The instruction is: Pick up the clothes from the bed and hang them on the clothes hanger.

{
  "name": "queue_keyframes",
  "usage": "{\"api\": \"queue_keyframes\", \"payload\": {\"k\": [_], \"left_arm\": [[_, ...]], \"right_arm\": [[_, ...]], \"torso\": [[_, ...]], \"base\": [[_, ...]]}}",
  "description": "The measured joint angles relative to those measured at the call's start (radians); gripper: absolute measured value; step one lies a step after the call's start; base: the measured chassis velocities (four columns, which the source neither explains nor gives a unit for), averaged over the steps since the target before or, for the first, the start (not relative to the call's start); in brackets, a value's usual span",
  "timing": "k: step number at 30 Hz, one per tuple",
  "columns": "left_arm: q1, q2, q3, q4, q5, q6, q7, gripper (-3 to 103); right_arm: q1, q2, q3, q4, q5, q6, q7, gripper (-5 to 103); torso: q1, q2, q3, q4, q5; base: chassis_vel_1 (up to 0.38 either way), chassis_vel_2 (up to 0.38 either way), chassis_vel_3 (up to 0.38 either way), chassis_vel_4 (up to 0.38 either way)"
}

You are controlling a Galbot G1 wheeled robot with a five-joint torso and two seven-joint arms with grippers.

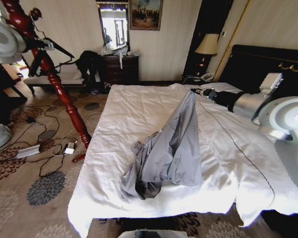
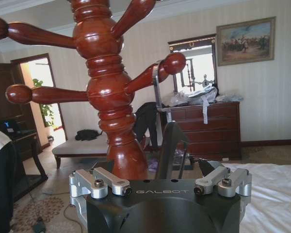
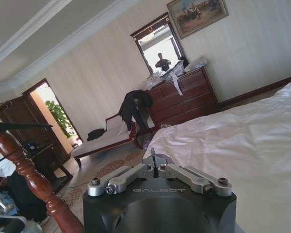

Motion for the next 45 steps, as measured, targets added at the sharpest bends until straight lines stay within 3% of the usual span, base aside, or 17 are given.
{"api": "queue_keyframes", "payload": {"k": [8,16,24,27,29,32,33,35,37,41,43,45], "left_arm": [[0.02,-0.011,0.0,0.017,-0.003,0.026,-0.006,94],[0.055,-0.01,-0.012,0.04,-0.012,0.048,0.004,101],[0.065,-0.004,-0.007,0.039,-0.007,0.05,0.016,96],[0.067,-0.002,-0.007,0.045,-0.002,0.048,0.034,81],[0.067,-0.002,-0.007,0.044,-0.002,0.048,0.035,81],[0.073,-0.004,-0.012,0.038,-0.006,0.048,0.032,64],[0.073,-0.004,-0.012,0.038,-0.006,0.048,0.032,64],[0.078,-0.004,-0.018,0.039,-0.009,0.049,0.03,53],[0.081,-0.004,-0.02,0.041,-0.009,0.049,0.028,53],[0.086,-0.004,-0.028,0.041,-0.01,0.048,0.028,30],[0.086,-0.003,-0.029,0.04,-0.01,0.047,0.029,30],[0.086,-0.001,-0.032,0.041,-0.01,0.044,0.026,19]], "right_arm": [[-0.001,0.003,0.004,-0.004,-0.001,-0.001,-0.006,0],[-0.005,0.005,0.014,-0.002,0.008,0.0,-0.01,0],[-0.013,0.002,0.025,-0.001,0.009,0.002,-0.015,0],[-0.016,0.001,0.027,0.002,0.009,0.003,-0.016,0],[-0.016,0.001,0.027,0.002,0.009,0.003,-0.016,0],[-0.013,0.001,0.026,0.002,0.009,0.004,-0.016,0],[-0.013,0.001,0.026,0.002,0.009,0.004,-0.016,0],[-0.008,0.001,0.02,0.0,0.008,0.005,-0.016,0],[-0.005,0.001,0.018,0.0,0.008,0.005,-0.016,0],[-0.002,-0.002,0.016,0.0,0.009,0.005,-0.017,0],[-0.002,-0.003,0.016,0.0,0.009,0.005,-0.017,0],[-0.004,-0.003,0.016,0.002,0.009,0.005,-0.017,0]], "torso": [[0.0,0.0,0.0,-0.0001,-0.0001],[0.0,0.0,0.0,-0.0003,-0.0001],[0.0,0.0,0.0,-0.0002,0.0],[0.0,0.0,0.0,-0.0003,0.0001],[0.0,0.0,0.0,-0.0003,0.0],[0.0,0.0,0.0,-0.0002,-0.0001],[0.0,0.0,0.0,-0.0002,-0.0001],[0.0,0.0,0.0,-0.0002,0.0001],[0.0,0.0,0.0,-0.0002,0.0],[0.0,0.0,0.0,-0.0001,-0.0001],[0.0,0.0,0.0,-0.0002,0.0],[0.0,0.0,0.0,-0.0004,0.0]], "base": [[0.0,0.0,0.0,0.0],[0.0,0.0,0.0,0.0],[0.0,0.0,0.0,0.0],[0.0,0.0,0.0,0.0],[0.0,0.0,0.0,0.0],[0.0,0.0,0.0,0.0],[0.0,0.0,0.0,0.0],[0.0,0.0,0.0,0.0],[0.0,0.0,0.0,0.0],[0.0,0.0,0.0,0.0],[0.0,0.0,0.0,0.0],[0.0,0.0,0.0,0.0]]}}
